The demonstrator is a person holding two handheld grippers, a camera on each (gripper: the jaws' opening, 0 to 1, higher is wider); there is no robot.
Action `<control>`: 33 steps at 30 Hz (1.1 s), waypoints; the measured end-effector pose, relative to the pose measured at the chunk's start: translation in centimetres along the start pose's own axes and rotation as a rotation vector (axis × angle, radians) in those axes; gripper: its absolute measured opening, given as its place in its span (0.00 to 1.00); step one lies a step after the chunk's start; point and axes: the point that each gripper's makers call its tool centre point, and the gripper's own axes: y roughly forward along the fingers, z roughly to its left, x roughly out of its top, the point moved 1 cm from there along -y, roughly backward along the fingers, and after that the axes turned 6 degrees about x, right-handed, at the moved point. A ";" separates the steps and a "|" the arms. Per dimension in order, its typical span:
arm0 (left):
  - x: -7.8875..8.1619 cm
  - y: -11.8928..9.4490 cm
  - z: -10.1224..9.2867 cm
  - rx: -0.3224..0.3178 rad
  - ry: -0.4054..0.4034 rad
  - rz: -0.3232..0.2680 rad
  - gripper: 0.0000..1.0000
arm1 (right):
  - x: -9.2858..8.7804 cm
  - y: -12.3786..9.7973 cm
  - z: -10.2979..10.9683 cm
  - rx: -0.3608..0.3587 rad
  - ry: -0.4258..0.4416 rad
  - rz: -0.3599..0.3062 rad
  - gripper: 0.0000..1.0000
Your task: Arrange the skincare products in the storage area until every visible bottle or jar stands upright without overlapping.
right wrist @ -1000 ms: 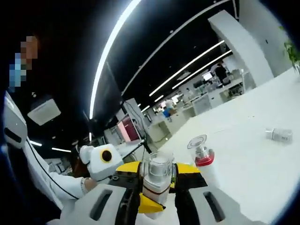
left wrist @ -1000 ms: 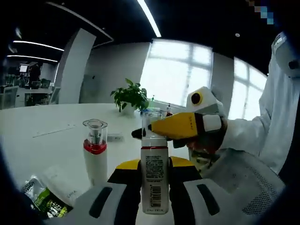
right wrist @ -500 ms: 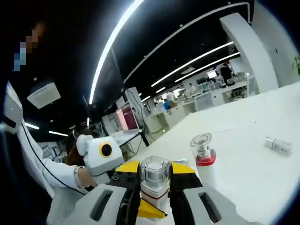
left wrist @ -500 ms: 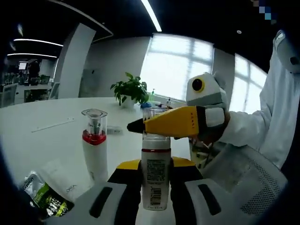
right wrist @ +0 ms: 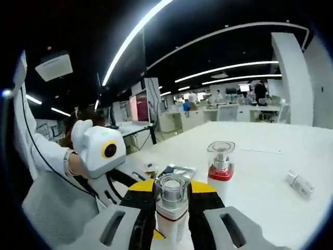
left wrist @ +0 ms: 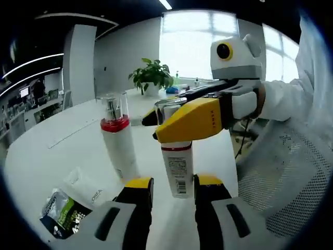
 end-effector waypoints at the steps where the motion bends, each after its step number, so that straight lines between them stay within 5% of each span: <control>1: -0.1 0.1 0.0 -0.002 0.009 0.004 0.32 | -0.2 0.2 0.3 0.019 -0.026 0.002 0.14; 16: -2.9 3.0 0.6 -0.035 0.072 0.076 0.26 | -3.4 1.7 -0.8 0.042 -0.116 0.109 0.15; 33: -3.1 2.8 1.7 0.007 0.070 0.071 0.29 | -3.7 1.6 -1.5 0.023 -0.088 0.111 0.21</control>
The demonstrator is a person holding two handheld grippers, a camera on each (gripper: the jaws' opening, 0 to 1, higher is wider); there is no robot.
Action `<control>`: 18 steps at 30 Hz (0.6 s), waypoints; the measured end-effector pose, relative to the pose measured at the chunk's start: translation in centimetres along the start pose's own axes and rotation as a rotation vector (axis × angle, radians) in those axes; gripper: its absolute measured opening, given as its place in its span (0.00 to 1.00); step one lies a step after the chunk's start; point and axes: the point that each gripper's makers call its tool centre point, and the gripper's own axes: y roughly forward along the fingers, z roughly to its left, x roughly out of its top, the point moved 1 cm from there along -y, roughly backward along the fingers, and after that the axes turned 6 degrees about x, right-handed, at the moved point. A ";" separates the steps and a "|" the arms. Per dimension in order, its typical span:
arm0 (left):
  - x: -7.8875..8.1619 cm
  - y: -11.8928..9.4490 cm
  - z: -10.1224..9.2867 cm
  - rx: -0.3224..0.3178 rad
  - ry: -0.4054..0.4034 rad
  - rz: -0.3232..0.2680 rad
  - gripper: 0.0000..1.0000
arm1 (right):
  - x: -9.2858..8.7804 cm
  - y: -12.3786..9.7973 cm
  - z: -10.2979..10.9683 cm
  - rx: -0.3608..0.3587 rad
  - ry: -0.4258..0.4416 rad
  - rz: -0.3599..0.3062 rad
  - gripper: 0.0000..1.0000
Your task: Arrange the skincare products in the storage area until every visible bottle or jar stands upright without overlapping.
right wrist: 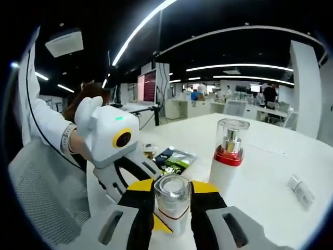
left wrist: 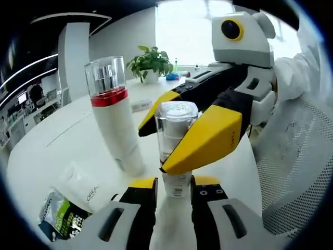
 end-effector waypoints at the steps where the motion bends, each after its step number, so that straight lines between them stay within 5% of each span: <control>1: 0.0 -0.1 0.1 0.003 0.004 0.000 0.30 | 0.0 0.0 0.1 0.001 0.003 0.003 0.24; 7: 0.1 -0.9 0.7 0.027 0.024 0.003 0.30 | 0.0 -0.9 0.2 0.012 0.022 -0.003 0.25; 11: -0.1 -1.2 0.9 0.032 0.036 0.013 0.31 | -1.3 -1.6 1.4 0.097 0.116 0.031 0.31; 13: -0.2 -1.3 0.9 0.038 0.045 0.018 0.31 | -2.6 -2.2 1.6 0.113 0.084 0.101 0.35; 18: -0.4 -1.3 1.2 0.044 0.052 0.025 0.30 | -3.4 -2.5 0.9 0.122 0.077 0.131 0.37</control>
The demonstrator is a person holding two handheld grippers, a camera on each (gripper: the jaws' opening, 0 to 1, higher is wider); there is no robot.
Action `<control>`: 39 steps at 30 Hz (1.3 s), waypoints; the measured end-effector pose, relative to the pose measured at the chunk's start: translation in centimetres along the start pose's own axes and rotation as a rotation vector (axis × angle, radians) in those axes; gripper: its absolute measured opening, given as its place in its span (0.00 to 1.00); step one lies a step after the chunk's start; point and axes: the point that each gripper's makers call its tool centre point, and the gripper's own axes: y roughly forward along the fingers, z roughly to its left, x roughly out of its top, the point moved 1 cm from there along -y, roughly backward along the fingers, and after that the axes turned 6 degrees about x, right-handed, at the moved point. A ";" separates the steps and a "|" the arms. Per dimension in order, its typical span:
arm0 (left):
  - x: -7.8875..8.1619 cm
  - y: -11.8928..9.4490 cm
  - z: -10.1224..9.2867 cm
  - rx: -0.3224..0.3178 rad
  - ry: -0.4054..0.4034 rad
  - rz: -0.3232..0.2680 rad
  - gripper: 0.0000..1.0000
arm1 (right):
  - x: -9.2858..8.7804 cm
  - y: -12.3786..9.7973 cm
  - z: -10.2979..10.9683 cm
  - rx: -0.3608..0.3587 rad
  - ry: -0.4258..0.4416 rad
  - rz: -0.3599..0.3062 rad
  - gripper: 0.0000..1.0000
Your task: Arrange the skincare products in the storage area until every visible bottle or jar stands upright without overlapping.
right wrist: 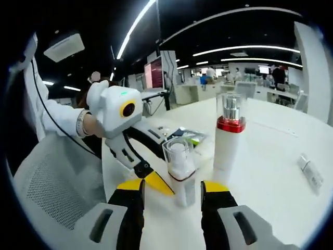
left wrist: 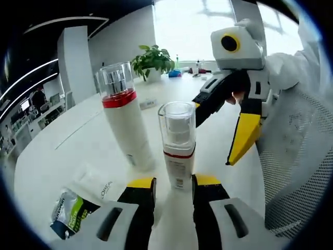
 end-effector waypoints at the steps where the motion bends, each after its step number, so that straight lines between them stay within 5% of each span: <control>1: 0.0 0.0 0.0 0.000 -0.002 0.001 0.30 | -0.2 0.2 -0.1 0.005 -0.003 0.014 0.38; 11: -0.1 -0.3 0.5 0.019 -0.009 0.006 0.30 | -2.3 2.7 -0.4 0.058 -0.066 0.124 0.33; 21: -1.1 -1.0 2.0 0.065 -0.008 0.039 0.29 | -3.1 2.1 1.3 0.094 -0.055 0.131 0.23; 26: -1.1 -1.4 3.0 0.107 -0.027 0.043 0.27 | -3.9 1.8 -0.1 0.029 -0.082 0.182 0.29; 33: -0.6 -1.7 0.7 0.045 -0.031 0.081 0.23 | -2.7 2.1 -0.8 0.009 -0.092 0.155 0.32; 36: -0.9 -1.9 -1.4 -0.040 -0.014 0.110 0.08 | -2.7 2.6 -0.4 0.022 -0.111 0.166 0.32; 39: -0.9 -1.6 -2.6 -0.063 -0.005 0.108 0.17 | -3.1 2.8 -0.2 0.035 -0.121 0.187 0.32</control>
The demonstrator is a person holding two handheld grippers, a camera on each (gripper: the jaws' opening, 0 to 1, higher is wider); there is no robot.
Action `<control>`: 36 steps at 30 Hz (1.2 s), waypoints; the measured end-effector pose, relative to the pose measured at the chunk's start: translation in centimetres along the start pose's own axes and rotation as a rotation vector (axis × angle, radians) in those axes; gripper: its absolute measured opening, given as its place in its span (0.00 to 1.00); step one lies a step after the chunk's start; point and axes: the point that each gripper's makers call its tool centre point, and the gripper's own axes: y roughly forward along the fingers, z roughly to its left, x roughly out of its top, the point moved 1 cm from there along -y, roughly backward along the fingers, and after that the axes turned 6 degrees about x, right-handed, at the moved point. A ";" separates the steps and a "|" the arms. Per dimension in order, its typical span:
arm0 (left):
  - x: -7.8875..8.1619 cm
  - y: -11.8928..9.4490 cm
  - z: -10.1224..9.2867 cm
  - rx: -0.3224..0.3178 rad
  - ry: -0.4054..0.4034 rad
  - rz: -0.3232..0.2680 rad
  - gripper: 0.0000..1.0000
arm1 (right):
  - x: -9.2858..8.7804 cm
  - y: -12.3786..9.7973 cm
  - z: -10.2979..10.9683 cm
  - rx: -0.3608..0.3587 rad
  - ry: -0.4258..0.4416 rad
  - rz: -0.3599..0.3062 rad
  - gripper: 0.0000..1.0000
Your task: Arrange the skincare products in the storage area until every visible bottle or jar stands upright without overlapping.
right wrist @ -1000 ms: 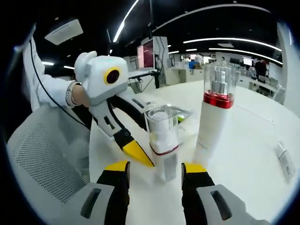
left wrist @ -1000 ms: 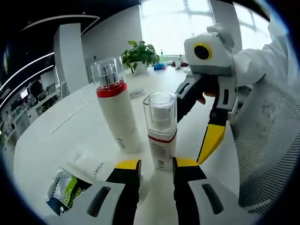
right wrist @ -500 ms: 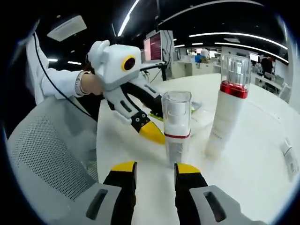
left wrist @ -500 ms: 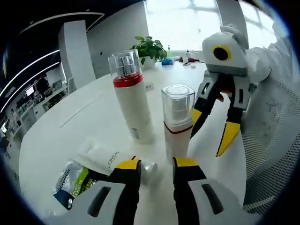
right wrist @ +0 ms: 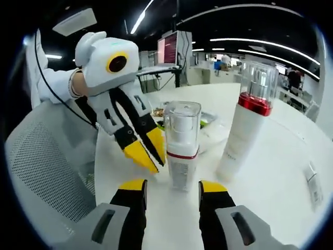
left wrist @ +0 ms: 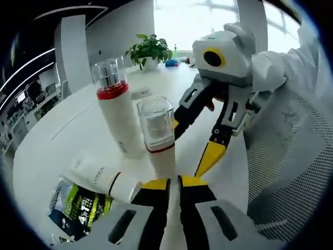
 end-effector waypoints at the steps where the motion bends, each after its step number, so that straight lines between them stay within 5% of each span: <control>1: 0.0 0.3 -0.1 0.005 0.014 0.004 0.21 | 0.0 0.0 0.1 0.002 -0.002 0.002 0.32; 15: 0.2 -0.1 1.1 0.038 0.007 -0.008 0.26 | 0.3 0.0 0.8 0.018 -0.025 -0.009 0.23; 24: -0.2 0.3 1.5 0.052 0.018 0.003 0.32 | 0.9 1.1 3.3 0.110 -0.079 -0.006 0.23; 28: -0.5 0.0 2.3 0.084 0.024 0.019 0.31 | -0.4 1.0 2.5 0.085 -0.105 0.061 0.22; 36: -0.7 0.4 1.7 0.082 -0.021 0.040 0.27 | 1.1 0.9 0.2 0.013 -0.114 0.009 0.36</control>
